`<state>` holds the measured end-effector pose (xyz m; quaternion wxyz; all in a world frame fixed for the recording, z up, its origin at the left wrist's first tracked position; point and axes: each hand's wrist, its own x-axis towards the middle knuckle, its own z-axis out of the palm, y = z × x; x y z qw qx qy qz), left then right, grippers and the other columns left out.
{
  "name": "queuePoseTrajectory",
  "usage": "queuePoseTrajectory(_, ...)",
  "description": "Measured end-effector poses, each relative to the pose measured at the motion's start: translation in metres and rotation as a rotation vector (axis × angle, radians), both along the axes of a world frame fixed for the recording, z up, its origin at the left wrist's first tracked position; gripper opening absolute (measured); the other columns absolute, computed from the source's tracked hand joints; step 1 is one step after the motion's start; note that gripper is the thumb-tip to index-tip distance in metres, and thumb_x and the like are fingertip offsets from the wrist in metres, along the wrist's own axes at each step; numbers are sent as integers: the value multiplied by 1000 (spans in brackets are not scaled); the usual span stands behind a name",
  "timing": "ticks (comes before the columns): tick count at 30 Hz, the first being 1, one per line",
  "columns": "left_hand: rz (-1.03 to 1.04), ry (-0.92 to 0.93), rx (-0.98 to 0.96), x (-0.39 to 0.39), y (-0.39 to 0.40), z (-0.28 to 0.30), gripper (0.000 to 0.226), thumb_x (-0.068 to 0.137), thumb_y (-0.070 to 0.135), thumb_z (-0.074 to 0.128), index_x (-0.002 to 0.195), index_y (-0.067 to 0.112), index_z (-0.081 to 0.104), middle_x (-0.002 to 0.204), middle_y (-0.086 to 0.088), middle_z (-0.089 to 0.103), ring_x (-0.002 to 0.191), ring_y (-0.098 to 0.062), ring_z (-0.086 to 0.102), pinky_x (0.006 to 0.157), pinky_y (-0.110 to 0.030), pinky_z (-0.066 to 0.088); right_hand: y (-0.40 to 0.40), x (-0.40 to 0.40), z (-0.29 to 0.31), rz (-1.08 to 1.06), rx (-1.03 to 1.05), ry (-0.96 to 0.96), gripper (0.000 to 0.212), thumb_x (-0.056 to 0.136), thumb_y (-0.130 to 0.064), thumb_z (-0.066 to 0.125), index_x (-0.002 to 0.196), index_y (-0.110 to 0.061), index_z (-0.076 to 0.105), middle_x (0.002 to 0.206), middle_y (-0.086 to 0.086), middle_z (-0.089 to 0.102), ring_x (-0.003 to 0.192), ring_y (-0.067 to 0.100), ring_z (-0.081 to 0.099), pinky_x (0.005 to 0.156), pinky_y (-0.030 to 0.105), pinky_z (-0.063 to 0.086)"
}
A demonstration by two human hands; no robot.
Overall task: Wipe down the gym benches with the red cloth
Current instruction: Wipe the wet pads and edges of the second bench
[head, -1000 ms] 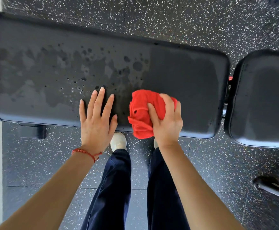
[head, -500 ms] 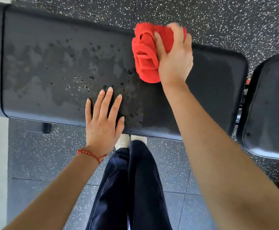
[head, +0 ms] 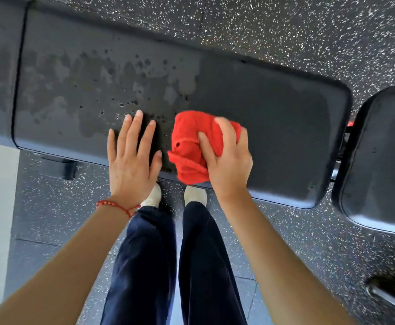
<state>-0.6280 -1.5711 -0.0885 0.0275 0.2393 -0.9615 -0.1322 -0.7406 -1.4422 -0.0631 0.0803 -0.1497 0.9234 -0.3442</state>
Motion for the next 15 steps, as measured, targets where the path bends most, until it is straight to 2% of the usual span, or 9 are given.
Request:
queuePoseTrajectory(6,57,-38,-19,17,-26,-1,50,92,27,40,137,6,41,147,-18,33,136,-35,26,108,-56,17,18,44,1,70,6,12,40,80,-42,57,102,-10,65,88,14,61,66,30,63,50,30,51)
queuePoseTrajectory(10,17,-70,9,19,-31,0,51,92,27,37,137,4,42,146,-19,34,134,-38,29,107,-58,18,-3,28,1,29,25,24,41,80,-45,57,104,-14,65,90,14,60,65,33,63,50,34,50)
queuePoseTrajectory(15,14,-80,28,18,-31,4,51,92,27,37,137,3,42,146,-20,35,134,-39,31,108,-57,17,-45,-5,1,-35,9,35,38,82,-40,63,111,-15,63,98,14,59,78,35,61,58,38,48)
